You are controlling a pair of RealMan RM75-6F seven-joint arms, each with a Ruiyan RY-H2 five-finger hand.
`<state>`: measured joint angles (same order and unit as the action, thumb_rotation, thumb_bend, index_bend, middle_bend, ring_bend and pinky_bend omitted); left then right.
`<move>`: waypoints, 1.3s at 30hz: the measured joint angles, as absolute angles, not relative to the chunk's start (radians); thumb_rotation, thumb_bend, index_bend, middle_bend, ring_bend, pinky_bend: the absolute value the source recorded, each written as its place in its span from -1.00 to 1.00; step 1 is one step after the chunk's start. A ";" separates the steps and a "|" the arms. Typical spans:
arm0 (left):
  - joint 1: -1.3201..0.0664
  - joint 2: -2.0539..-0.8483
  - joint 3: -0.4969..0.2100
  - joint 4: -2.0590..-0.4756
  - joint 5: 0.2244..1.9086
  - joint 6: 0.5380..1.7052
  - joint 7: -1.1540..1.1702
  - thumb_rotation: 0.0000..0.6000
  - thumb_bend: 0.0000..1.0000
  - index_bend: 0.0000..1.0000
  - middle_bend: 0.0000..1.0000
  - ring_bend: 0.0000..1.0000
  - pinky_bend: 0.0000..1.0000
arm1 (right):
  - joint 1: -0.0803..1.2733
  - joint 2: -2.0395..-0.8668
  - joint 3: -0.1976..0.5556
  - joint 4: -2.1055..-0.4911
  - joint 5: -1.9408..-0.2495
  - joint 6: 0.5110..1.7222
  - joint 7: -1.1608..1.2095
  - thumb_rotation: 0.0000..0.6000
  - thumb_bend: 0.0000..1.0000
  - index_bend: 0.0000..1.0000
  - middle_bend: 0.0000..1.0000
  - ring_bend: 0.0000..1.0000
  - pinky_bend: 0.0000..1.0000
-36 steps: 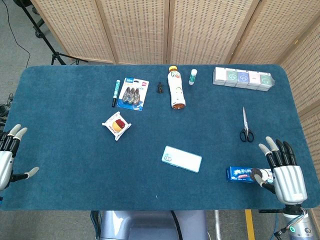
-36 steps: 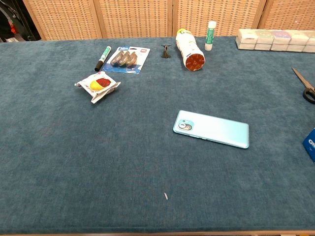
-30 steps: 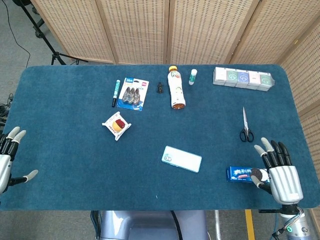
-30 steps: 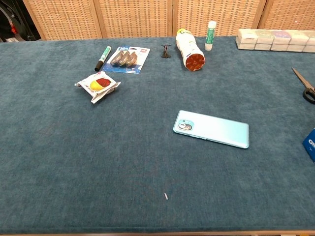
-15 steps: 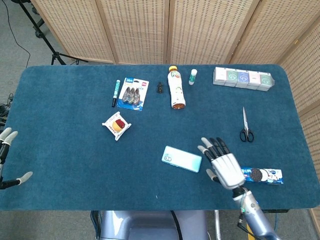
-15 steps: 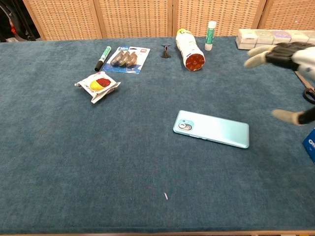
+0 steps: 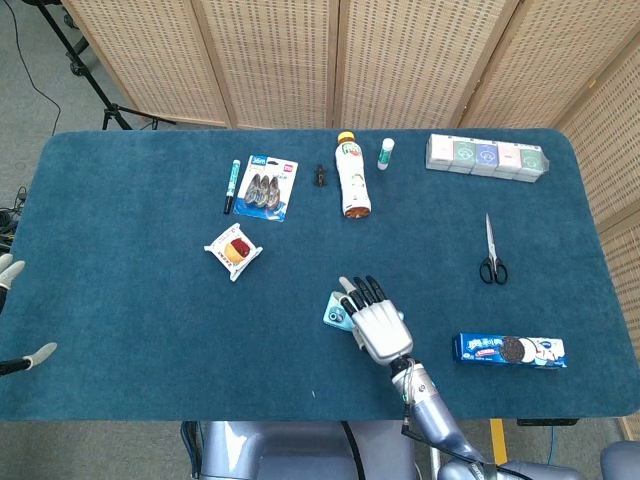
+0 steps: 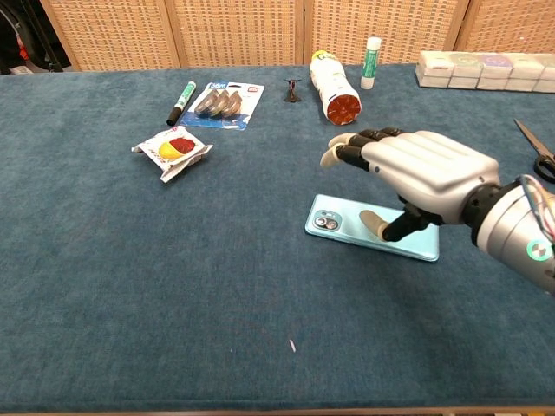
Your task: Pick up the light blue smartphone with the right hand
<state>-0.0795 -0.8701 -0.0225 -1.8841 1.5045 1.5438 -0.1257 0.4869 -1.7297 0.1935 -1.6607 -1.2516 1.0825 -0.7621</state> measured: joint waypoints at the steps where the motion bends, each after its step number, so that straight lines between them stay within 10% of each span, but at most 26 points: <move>1: -0.078 -0.868 -0.022 -1.884 1.508 1.544 -0.129 1.00 -1.00 -1.00 -1.00 -1.00 -1.00 | 0.490 -1.742 0.192 -1.650 -1.239 1.083 -0.769 1.00 0.02 -0.72 -0.94 -1.00 -0.91; 39: -0.068 -0.869 -0.029 -1.886 1.529 1.528 -0.121 1.00 -1.00 -1.00 -1.00 -1.00 -1.00 | 0.500 -1.844 0.115 -1.455 -1.168 1.158 -0.734 1.00 -0.11 -0.75 -0.81 -0.99 -0.91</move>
